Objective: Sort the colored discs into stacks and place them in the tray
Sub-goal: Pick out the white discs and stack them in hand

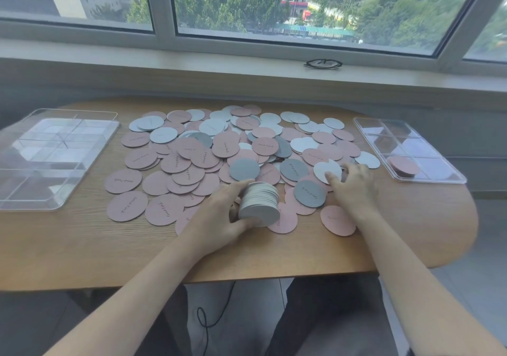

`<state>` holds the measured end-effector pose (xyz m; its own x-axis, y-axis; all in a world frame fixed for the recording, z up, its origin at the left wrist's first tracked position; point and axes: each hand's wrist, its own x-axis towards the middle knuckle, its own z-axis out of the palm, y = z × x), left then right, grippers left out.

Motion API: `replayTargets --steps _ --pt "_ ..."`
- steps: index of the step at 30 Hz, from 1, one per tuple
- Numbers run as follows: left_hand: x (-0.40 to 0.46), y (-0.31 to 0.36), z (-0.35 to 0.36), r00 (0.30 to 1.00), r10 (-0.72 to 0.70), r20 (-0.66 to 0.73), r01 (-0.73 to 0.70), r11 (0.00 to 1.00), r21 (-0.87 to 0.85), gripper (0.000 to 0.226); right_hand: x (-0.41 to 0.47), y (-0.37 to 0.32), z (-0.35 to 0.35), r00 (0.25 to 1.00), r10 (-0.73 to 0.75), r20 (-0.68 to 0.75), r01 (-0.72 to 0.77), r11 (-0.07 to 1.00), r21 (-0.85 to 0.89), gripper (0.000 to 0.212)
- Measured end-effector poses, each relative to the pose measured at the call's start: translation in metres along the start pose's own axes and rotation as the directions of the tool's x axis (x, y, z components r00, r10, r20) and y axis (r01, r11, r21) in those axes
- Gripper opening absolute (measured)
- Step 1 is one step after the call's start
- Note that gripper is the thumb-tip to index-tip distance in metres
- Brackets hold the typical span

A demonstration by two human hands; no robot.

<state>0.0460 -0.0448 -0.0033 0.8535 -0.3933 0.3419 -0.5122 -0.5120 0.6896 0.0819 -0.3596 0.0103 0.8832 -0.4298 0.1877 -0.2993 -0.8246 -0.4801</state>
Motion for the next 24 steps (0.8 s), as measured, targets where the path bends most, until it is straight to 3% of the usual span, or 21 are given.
replayTargets --steps 3,6,14,24 --pt "0.0 0.0 0.0 1.0 -0.009 0.01 0.009 1.0 -0.011 0.072 0.013 0.008 0.002 0.997 0.066 0.038 -0.06 0.988 -0.145 0.065" --pt "0.001 0.0 0.0 1.0 -0.007 0.015 0.007 1.0 -0.011 0.071 0.021 0.005 0.005 0.995 0.092 0.03 -0.086 0.981 -0.175 0.066" --pt "0.001 0.0 -0.001 1.0 0.0 0.018 0.0 1.0 -0.025 0.069 0.02 0.005 0.009 0.995 0.057 -0.076 -0.047 0.991 0.128 0.038" --pt "0.0 0.002 -0.001 1.0 -0.01 0.026 0.012 0.999 -0.049 0.068 0.006 0.005 0.003 0.985 0.045 -0.169 0.035 0.896 0.442 0.036"
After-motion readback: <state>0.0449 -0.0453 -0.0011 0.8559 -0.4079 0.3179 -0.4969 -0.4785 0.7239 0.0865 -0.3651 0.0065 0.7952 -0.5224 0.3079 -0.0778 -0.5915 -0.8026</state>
